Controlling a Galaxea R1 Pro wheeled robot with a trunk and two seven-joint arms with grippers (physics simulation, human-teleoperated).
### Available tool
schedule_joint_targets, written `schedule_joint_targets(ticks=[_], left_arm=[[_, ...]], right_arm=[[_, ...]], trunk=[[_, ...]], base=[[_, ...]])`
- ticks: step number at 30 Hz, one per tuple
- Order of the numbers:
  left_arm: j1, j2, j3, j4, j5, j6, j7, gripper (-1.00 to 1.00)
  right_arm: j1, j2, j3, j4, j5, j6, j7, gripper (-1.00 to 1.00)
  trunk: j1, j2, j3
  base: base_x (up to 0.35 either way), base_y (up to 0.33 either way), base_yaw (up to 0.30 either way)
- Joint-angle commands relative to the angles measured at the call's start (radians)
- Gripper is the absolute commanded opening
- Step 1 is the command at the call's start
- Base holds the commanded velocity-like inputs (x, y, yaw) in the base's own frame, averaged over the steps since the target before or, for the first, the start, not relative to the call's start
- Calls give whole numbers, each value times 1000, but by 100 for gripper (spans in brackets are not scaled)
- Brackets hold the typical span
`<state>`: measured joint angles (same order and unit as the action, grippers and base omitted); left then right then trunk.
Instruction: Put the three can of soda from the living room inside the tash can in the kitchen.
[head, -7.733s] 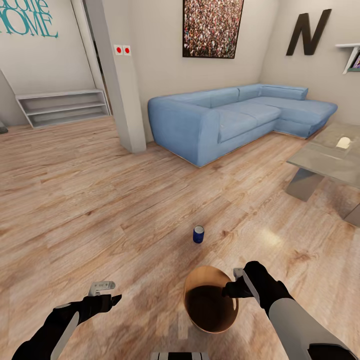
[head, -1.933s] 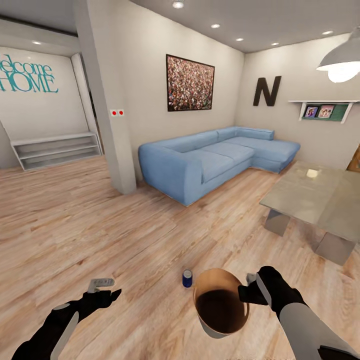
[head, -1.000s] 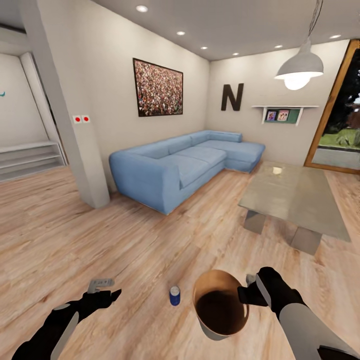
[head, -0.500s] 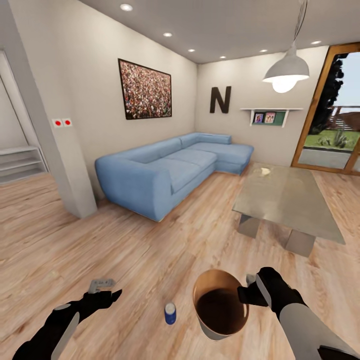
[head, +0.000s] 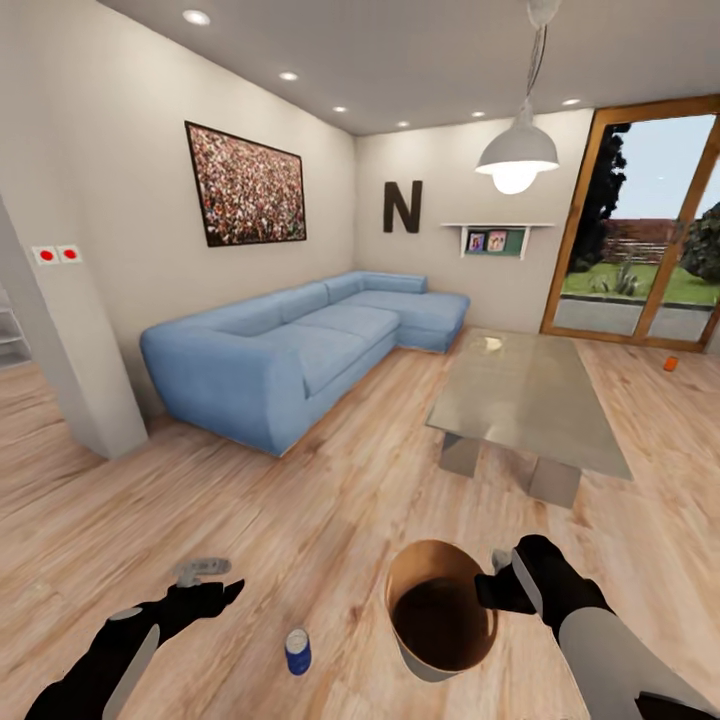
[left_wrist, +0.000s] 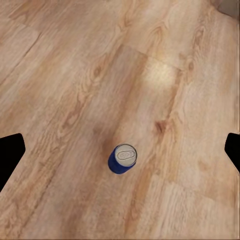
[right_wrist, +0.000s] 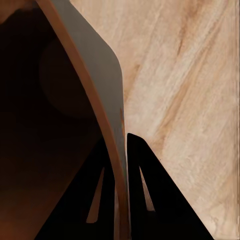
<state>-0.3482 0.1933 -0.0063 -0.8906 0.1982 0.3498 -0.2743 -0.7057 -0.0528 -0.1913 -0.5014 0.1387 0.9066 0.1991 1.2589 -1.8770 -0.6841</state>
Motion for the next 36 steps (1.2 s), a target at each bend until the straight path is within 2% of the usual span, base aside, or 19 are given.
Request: schedule_joint_targets(ticks=[1, 6, 9, 14, 21, 33, 36], left_arm=[[0, 0, 0, 0, 0, 0, 0, 100], [0, 0, -2, 1, -1, 1, -2, 100], [-1, 1, -12, 28, -1, 1, -3, 100], [-1, 3, -20, 38, 0, -1, -6, 100], [-2, 7, -22, 41, 0, -2, -7, 100], [-2, 6, -25, 41, -2, 0, -8, 100], [-2, 4, -58, 46, -2, 1, -4, 100]], right_arm=[[0, 0, -2, 0, -22, 2, 5, -100], [1, 0, -1, 0, -22, 2, 5, -100], [2, 1, -1, 0, -22, 2, 5, -100], [2, 0, -2, 0, -22, 2, 5, -100], [2, -1, -2, 0, -22, 2, 6, -100], [2, -1, -8, 0, -22, 2, 5, -100], [2, -1, -9, -1, -22, 3, 4, -100]], trunk=[[0, 0, 1], [0, 0, 7], [0, 0, 11], [0, 0, 12], [0, 0, 12], [0, 0, 13], [0, 0, 13]], base=[[14, -274, -185], [6, -277, -185], [66, -254, -157], [37, -99, -41], [150, 131, -90], [260, 202, -234], [271, 134, -240]])
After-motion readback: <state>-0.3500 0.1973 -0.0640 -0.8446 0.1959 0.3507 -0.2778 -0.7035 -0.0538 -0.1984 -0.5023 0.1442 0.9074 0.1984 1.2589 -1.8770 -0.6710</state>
